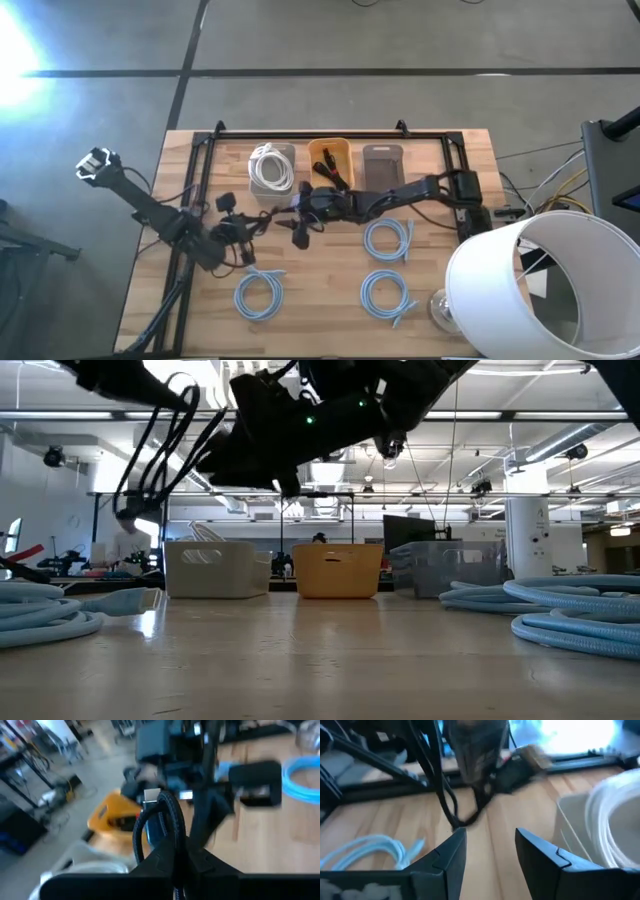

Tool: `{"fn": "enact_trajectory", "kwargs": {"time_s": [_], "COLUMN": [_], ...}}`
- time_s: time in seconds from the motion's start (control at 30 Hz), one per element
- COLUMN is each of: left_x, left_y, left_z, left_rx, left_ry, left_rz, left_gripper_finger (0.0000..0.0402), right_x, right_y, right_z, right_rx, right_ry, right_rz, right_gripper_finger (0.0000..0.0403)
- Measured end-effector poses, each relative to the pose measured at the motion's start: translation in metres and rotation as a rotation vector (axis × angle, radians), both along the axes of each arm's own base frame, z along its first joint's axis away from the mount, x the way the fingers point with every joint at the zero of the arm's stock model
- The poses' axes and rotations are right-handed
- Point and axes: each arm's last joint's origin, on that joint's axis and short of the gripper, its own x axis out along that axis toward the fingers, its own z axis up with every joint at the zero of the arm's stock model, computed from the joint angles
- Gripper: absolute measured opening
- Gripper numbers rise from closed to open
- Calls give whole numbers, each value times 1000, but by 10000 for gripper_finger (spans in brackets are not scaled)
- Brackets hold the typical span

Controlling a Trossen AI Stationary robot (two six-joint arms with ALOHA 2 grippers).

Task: Sort HDMI cables
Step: Put the black HDMI cable into the yellow bin

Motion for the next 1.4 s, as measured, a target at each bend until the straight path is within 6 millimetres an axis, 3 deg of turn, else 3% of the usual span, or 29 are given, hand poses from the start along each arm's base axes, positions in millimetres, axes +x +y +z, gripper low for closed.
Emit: {"fn": "enact_trajectory", "kwargs": {"time_s": [0.17,0.57,0.87,1.03,1.3,1.4], "left_x": [5,9,13,16,21,22], "left_y": [-1,6,10,9,6,6], "left_z": [9,11,12,9,1,1], "left_rx": [50,46,26,32,55,59], "left_ry": [-71,-94,-117,-108,-68,-65], "left_rz": [29,74,98,100,93,96], "left_gripper_finger": [9,9,16,8,30,28], "right_x": [7,9,9,11,11,11], "right_y": [1,4,5,6,5,6], "right_z": [-2,10,14,18,17,15], "right_rx": [-80,-76,-74,-77,-77,-74], "right_ry": [-112,-242,-255,-278,-260,-249], "right_rz": [26,108,113,116,111,112], "right_gripper_finger": [166,166,164,128,19,13]}}
